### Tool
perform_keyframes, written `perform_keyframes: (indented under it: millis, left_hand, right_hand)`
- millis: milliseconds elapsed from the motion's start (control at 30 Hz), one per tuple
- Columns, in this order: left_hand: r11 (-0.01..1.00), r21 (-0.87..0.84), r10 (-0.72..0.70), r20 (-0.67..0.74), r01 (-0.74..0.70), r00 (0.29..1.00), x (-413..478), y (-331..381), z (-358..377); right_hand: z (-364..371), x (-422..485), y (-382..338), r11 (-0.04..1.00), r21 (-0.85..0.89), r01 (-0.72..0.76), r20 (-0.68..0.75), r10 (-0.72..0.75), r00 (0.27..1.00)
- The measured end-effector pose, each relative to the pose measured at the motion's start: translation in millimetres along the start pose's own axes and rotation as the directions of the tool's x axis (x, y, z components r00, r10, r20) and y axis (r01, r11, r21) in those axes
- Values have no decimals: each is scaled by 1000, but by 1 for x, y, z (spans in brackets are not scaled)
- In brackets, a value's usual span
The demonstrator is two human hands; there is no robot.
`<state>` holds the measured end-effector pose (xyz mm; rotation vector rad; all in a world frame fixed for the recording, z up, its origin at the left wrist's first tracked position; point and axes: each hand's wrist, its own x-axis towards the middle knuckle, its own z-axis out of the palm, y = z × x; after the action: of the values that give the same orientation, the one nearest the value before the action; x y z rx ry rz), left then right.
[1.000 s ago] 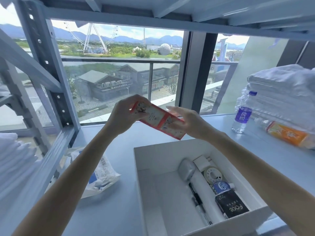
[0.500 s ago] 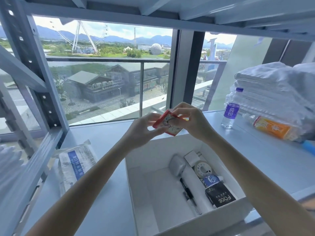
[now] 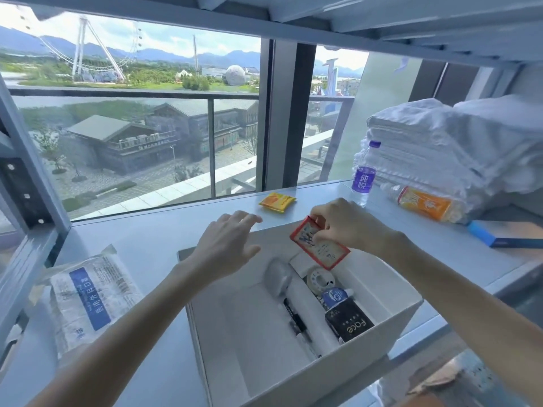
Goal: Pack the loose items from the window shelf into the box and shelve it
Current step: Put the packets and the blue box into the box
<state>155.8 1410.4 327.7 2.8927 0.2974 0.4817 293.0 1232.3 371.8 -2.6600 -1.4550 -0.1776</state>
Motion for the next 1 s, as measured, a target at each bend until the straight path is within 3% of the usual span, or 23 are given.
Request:
perform_keyframes:
  millis: [67, 133, 333, 500, 767, 1000]
  left_hand:
    - [997, 78, -24, 123, 15, 992, 0, -5, 8]
    - [994, 112, -27, 193, 5, 981, 0, -7, 12]
    - [992, 125, -13, 176, -9, 984, 1, -11, 14]
    - [993, 120, 3, 159, -23, 987, -1, -11, 15]
    - [994, 102, 19, 132, -33, 991, -1, -14, 17]
    - [992, 117, 21, 137, -37, 990, 0, -14, 18]
  right_hand:
    - [10, 0, 9, 974, -221, -54, 14, 58, 998]
    - [22, -1, 11, 943, -328, -59, 9, 66, 998]
    - [51, 10, 7, 850, -522, 66, 157, 19, 987]
    - [48, 13, 14, 709, -666, 232, 148, -180, 973]
    - [32, -3, 38, 773, -571, 276, 320, -100, 942]
    - [40, 1, 36, 769, -567, 297, 341, -109, 934]
